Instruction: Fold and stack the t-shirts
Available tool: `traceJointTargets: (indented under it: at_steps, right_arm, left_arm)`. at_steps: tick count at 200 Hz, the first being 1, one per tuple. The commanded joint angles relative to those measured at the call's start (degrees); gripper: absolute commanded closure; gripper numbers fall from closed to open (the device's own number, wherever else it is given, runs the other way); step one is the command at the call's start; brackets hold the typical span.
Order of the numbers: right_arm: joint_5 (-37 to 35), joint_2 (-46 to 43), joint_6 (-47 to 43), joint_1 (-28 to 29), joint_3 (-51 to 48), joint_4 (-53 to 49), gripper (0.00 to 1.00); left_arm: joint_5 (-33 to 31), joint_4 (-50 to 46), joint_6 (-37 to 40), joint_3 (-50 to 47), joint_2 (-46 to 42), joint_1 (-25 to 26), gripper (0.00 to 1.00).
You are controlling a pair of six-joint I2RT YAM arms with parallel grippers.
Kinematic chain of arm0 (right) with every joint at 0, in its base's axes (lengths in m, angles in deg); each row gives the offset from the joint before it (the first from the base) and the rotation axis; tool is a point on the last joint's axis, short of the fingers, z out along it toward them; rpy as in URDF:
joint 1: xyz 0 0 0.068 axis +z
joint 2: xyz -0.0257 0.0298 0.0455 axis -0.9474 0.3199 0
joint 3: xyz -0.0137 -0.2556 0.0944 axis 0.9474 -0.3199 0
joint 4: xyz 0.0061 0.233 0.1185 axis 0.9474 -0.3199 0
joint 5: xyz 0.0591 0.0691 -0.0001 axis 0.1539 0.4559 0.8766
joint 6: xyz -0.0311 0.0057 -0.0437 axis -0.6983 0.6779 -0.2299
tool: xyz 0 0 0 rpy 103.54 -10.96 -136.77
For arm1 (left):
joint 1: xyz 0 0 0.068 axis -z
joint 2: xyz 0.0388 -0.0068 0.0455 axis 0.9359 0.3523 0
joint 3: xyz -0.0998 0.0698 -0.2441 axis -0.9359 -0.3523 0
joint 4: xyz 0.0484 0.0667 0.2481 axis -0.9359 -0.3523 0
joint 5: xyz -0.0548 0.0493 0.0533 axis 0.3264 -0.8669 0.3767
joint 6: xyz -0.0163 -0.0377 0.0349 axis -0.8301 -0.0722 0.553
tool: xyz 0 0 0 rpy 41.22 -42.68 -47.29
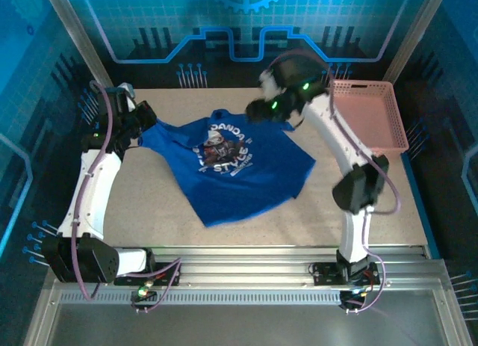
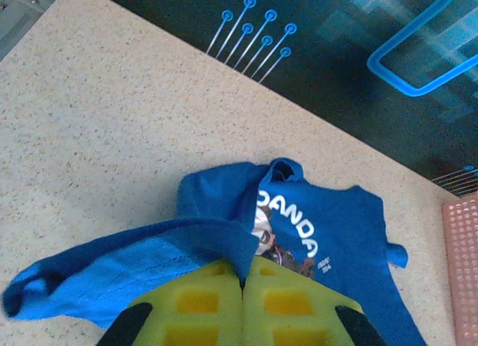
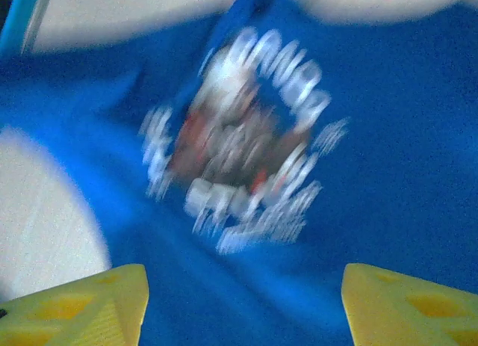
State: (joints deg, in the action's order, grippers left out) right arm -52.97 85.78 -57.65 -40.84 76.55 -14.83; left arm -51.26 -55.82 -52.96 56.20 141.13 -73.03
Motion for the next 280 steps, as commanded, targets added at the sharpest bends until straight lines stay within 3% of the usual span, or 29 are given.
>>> traceJointTargets:
  at_steps: [1, 18, 38, 56, 74, 128, 138, 182, 212, 253, 280]
  right_arm:
    - [3.52, -10.48, 4.44, 5.25, -22.15, 2.93, 0.30]
    - [0.21, -11.64, 10.68, 7.77, -35.57, 8.27, 0.33]
    - [-5.59, -10.86, 15.34, 7.92, -42.23, 13.80, 0.32]
    - [-3.33, -8.74, 17.58, 6.97, -43.53, 17.96, 0.31]
    - [-2.69, -4.36, 18.54, 7.11, -41.50, 14.01, 0.31]
    - [-7.52, -0.60, 19.58, 7.56, -43.91, 11.01, 0.34]
    - [-8.81, 0.71, 19.58, 7.48, -43.87, 11.55, 0.37]
    - [-16.39, 5.37, 17.19, 5.78, -39.99, 10.02, 0.77]
    - [-19.11, -0.96, 15.17, 3.54, -38.83, 9.23, 0.99]
    - [-22.87, -13.50, 7.44, 1.10, -34.33, 1.32, 1.00]
    - [-22.47, -15.88, 1.22, -1.28, -26.59, -8.11, 1.00]
  left_arm:
    - [-1.22, 2.62, -0.38, -2.68, -2.37, -1.27, 1.00]
    - [-0.26, 3.09, -1.60, -4.52, -2.99, -1.87, 1.00]
    - [1.20, 2.98, -1.95, -5.37, -3.59, -1.92, 1.00]
    - [1.86, 2.66, -1.93, -6.16, -4.52, -1.88, 1.00]
    - [1.88, 1.83, -1.43, -7.18, -6.13, -1.88, 1.00]
    - [2.86, -0.79, -0.67, -9.33, -11.01, -1.88, 1.00]
    - [2.89, -0.89, -0.68, -10.06, -11.70, -1.88, 1.00]
    - [2.14, -2.45, 0.33, -11.66, -14.43, -1.96, 1.00]
    - [3.56, -2.98, -0.19, -11.69, -16.02, -1.96, 1.00]
    - [7.23, -3.34, -4.25, -10.49, -19.19, -1.27, 1.00]
    - [8.68, -4.51, -7.45, -9.70, -21.24, 0.63, 1.00]
